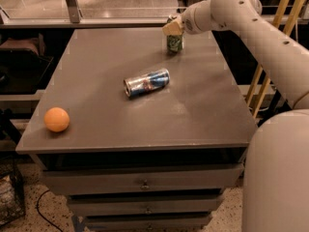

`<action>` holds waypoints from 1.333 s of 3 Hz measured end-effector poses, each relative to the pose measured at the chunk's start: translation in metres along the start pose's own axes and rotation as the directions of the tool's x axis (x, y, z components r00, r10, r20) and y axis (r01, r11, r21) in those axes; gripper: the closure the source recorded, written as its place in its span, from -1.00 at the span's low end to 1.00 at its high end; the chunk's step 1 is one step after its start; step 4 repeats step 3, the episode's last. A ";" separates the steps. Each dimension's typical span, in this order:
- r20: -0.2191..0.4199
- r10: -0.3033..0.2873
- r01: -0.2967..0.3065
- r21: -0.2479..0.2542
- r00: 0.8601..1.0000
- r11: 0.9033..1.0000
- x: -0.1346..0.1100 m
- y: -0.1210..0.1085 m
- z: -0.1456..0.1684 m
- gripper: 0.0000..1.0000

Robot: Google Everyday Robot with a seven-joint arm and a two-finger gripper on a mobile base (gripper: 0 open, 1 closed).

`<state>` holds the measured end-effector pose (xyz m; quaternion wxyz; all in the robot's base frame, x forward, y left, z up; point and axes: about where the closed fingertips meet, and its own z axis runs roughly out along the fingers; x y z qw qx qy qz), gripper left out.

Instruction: Pick green can

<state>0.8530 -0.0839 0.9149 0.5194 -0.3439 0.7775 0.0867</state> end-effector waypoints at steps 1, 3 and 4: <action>0.047 -0.036 0.039 -0.065 0.998 0.997 -0.019 0.008 -0.033 0.89; 0.131 -0.117 0.141 -0.188 0.984 0.972 -0.047 0.026 -0.101 1.00; 0.131 -0.117 0.141 -0.188 0.984 0.972 -0.047 0.026 -0.101 1.00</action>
Offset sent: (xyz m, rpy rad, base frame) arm -0.0946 -0.0235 0.1012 0.0094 -0.0909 0.2628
